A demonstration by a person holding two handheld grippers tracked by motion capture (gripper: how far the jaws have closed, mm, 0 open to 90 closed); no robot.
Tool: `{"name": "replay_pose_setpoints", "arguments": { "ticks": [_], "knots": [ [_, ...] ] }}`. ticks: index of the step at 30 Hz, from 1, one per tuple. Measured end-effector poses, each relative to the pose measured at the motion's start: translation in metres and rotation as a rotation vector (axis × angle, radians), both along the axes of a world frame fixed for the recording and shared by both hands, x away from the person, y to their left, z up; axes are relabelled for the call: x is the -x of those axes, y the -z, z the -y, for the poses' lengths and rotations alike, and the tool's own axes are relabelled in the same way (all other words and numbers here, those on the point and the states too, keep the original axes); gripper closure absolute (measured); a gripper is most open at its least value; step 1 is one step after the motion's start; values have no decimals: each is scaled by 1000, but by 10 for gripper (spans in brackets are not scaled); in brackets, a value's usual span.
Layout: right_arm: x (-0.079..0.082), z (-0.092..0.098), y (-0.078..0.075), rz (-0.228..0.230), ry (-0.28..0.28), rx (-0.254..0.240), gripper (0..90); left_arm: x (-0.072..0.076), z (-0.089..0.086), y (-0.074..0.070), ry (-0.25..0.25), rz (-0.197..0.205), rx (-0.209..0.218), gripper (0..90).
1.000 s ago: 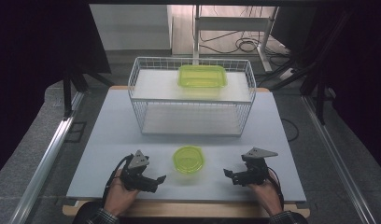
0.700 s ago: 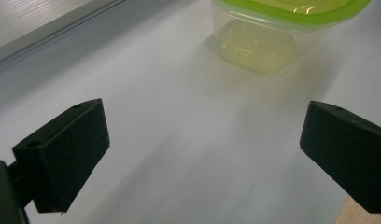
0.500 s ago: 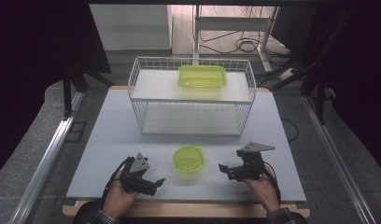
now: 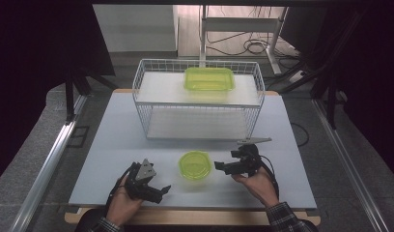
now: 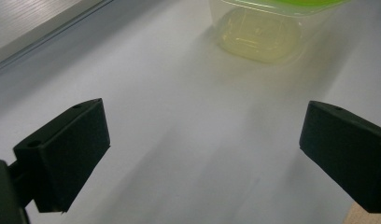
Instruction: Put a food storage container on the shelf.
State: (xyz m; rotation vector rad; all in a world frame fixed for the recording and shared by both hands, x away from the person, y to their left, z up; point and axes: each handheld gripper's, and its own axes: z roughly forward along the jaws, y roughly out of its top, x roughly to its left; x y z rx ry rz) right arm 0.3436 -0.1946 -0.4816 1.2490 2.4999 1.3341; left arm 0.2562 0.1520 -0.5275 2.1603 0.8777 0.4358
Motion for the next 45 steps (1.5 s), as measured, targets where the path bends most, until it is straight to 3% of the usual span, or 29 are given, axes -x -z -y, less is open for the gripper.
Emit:
{"name": "replay_pose_setpoints", "arguments": {
  "ticks": [6,16,24,27,32,38,45],
  "knots": [
    [-10,-11,5,-94,-41,-51,235,0,0,0,4,1,-4,14],
    [-23,-18,13,-217,-20,-131,490,0,2,1,13,2,-21,14],
    [-32,-23,20,-309,-34,-180,644,0,3,1,15,3,-26,16],
    [-34,-25,21,-354,-38,-194,739,1,3,1,14,4,-26,16],
    [-36,-24,21,-411,-42,-233,806,1,2,0,14,8,-28,17],
    [-35,-20,18,-420,-37,-260,812,1,1,-1,9,11,-23,17],
    [-35,-12,0,-383,-36,-295,812,1,0,-2,-1,16,-13,15]
  ]
}}
